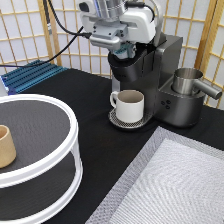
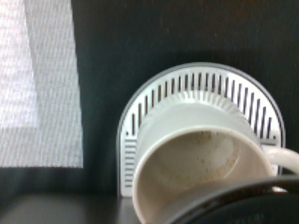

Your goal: Make coffee

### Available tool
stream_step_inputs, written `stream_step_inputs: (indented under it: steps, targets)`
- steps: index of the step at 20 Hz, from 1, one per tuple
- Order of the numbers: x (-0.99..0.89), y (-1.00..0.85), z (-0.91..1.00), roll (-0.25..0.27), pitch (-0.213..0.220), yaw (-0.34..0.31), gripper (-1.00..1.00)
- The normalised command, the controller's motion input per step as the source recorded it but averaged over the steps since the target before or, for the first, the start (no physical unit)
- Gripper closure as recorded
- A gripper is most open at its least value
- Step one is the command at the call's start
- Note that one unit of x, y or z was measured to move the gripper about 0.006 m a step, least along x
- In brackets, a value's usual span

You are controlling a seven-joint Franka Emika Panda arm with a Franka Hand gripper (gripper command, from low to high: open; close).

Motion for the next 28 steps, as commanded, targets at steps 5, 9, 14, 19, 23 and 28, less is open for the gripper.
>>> stream_step_inputs:
  steps: [5, 9, 14, 19, 23, 28]
  targets:
    - [0.0, 0.0, 0.09, -0.117, -0.054, -0.003, -1.0]
    - [-0.03, -0.53, 0.08, -0.033, -0.05, -0.012, -1.0]
    - [-0.2, -0.86, 0.37, 0.018, -0.06, -0.035, -1.0]
    - [-0.29, -0.63, 0.76, 0.019, -0.067, -0.032, -1.0]
    - [-0.21, 0.66, 1.0, -0.071, -0.094, -0.007, -1.0]
    - [0.17, 1.0, 1.0, -0.095, -0.003, 0.0, -1.0]
